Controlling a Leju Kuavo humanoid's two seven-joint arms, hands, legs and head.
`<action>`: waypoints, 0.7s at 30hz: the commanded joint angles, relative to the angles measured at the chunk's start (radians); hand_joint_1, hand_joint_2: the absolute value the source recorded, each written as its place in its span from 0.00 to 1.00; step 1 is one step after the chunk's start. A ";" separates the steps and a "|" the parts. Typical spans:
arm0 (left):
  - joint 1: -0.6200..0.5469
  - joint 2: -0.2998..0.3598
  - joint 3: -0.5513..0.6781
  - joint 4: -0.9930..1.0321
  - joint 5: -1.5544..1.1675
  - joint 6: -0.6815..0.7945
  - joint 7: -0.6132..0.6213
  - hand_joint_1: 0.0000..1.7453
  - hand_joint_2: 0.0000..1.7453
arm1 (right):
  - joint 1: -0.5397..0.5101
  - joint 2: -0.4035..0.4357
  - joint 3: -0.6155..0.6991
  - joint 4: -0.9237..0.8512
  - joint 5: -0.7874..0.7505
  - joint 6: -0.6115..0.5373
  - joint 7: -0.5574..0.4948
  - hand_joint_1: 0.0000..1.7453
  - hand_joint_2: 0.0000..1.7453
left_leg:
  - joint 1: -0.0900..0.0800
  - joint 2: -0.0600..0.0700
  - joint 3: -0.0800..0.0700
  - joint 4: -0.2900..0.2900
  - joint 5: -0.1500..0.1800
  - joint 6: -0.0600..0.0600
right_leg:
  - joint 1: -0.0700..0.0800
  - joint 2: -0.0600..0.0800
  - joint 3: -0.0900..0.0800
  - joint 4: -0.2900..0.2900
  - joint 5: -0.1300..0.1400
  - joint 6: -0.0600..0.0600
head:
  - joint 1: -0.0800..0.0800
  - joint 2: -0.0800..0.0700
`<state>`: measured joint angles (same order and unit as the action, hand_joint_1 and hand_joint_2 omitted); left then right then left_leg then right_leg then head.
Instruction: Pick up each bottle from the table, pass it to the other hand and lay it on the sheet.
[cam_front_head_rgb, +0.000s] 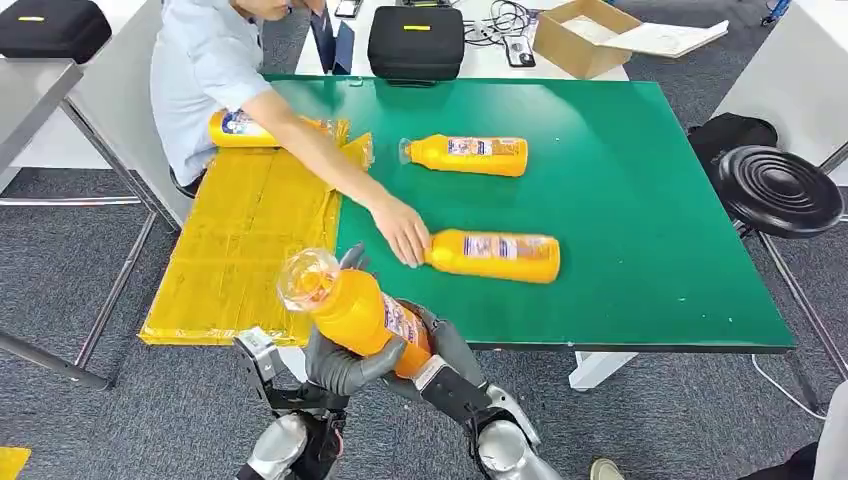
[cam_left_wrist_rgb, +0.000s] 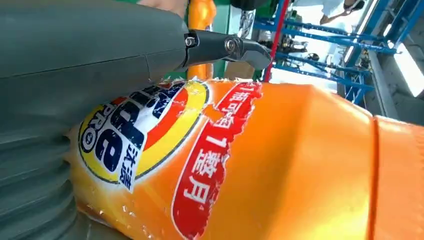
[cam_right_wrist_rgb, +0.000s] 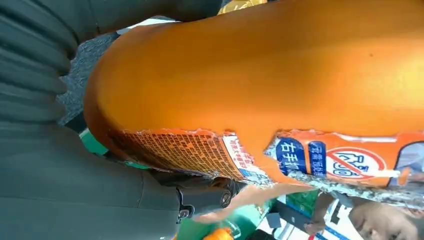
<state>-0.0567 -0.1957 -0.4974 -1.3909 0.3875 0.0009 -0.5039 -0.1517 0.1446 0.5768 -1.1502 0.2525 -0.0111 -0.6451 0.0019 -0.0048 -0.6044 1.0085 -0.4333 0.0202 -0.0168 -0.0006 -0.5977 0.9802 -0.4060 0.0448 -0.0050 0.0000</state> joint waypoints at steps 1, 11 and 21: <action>-0.076 0.037 -0.077 0.090 0.040 -0.103 0.054 1.00 1.00 | -0.041 -0.025 0.056 0.043 -0.002 0.008 0.002 1.00 1.00 | 0.001 -0.001 0.004 0.000 -0.001 -0.001 | 0.001 -0.001 0.004 -0.001 -0.001 -0.002 | 0.000 0.000; -0.063 0.029 -0.002 0.074 0.100 -0.164 0.117 1.00 1.00 | -0.017 -0.013 0.022 -0.004 -0.047 0.005 0.030 0.00 0.00 | 0.000 0.002 0.003 0.000 -0.001 -0.001 | 0.001 0.001 0.003 0.000 -0.001 -0.002 | 0.000 0.000; -0.090 0.058 0.099 0.068 0.026 -0.075 0.134 1.00 1.00 | 0.007 -0.009 -0.003 -0.007 -0.038 -0.028 0.003 0.00 0.00 | 0.001 0.001 0.005 0.000 -0.002 -0.002 | 0.001 0.001 0.004 0.000 -0.001 -0.003 | 0.000 0.000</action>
<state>-0.0966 -0.1743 -0.4642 -1.3573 0.5051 -0.1595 -0.3738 -0.1443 0.1350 0.5745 -1.1593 0.2113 -0.0099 -0.6184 0.0020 -0.0049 -0.6045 1.0084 -0.4332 0.0201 -0.0167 -0.0006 -0.5976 0.9803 -0.4060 0.0448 -0.0046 0.0000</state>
